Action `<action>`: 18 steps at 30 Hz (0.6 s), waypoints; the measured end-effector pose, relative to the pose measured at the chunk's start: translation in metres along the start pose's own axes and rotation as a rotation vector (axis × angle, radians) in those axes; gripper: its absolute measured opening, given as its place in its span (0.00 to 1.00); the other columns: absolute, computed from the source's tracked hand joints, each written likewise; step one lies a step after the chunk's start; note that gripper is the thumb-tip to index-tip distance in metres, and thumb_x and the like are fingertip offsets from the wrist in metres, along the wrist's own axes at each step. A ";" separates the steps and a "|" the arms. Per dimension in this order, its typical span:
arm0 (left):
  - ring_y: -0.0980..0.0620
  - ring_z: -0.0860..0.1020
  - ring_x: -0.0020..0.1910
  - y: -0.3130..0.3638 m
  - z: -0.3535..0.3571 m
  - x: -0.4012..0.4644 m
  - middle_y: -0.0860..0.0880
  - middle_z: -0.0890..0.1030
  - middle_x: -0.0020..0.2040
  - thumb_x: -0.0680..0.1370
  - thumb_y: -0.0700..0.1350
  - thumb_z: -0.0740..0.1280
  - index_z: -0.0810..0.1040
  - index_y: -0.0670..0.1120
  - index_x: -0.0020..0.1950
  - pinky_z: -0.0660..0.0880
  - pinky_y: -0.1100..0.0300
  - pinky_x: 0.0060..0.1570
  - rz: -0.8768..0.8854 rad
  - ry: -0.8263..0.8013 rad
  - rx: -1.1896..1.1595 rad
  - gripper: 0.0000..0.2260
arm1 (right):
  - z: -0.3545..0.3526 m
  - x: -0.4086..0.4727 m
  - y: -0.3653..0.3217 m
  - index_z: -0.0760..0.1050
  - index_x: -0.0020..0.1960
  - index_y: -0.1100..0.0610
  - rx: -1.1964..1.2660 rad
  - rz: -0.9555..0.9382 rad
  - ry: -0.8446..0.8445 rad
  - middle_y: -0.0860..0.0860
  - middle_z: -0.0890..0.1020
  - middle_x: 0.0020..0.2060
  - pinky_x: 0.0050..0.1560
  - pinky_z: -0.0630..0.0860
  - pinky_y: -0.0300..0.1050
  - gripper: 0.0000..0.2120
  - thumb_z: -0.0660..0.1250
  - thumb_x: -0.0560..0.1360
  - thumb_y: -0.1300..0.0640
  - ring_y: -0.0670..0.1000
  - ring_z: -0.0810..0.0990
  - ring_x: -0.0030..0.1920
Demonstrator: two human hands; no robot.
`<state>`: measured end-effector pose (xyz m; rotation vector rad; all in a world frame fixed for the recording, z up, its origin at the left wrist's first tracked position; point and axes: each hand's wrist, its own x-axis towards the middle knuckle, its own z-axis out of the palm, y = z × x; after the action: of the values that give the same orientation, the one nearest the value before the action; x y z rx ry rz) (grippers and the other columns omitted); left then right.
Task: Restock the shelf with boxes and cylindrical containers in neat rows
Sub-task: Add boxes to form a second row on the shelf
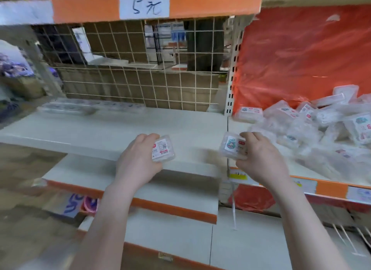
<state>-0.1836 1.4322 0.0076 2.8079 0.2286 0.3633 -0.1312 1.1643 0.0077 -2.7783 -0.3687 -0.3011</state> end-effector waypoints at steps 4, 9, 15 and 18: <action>0.47 0.72 0.58 -0.052 -0.019 -0.009 0.49 0.72 0.58 0.67 0.44 0.70 0.69 0.52 0.67 0.73 0.53 0.51 -0.022 -0.011 -0.022 0.29 | 0.017 0.000 -0.054 0.67 0.65 0.57 0.005 -0.035 -0.017 0.54 0.74 0.56 0.51 0.70 0.47 0.28 0.68 0.66 0.59 0.56 0.72 0.58; 0.47 0.73 0.57 -0.097 -0.041 -0.017 0.49 0.71 0.59 0.68 0.44 0.70 0.67 0.52 0.68 0.74 0.51 0.50 -0.088 0.027 -0.003 0.29 | 0.027 0.011 -0.109 0.66 0.66 0.55 -0.007 -0.081 -0.031 0.53 0.73 0.58 0.52 0.68 0.46 0.28 0.67 0.68 0.57 0.55 0.71 0.59; 0.50 0.73 0.55 -0.136 -0.050 -0.010 0.51 0.71 0.59 0.69 0.46 0.70 0.65 0.54 0.69 0.72 0.56 0.45 -0.150 0.055 0.017 0.30 | 0.055 0.035 -0.149 0.66 0.67 0.56 0.038 -0.155 -0.049 0.53 0.74 0.58 0.53 0.69 0.46 0.29 0.68 0.67 0.58 0.55 0.71 0.58; 0.51 0.73 0.54 -0.155 -0.051 0.000 0.52 0.71 0.58 0.69 0.46 0.71 0.65 0.54 0.70 0.72 0.58 0.42 -0.174 0.046 0.039 0.30 | 0.074 0.052 -0.166 0.66 0.67 0.56 0.076 -0.164 -0.068 0.53 0.74 0.58 0.52 0.69 0.45 0.29 0.68 0.67 0.57 0.54 0.71 0.59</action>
<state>-0.2160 1.5923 0.0062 2.7926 0.4911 0.3871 -0.1175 1.3528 -0.0005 -2.6933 -0.6130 -0.2259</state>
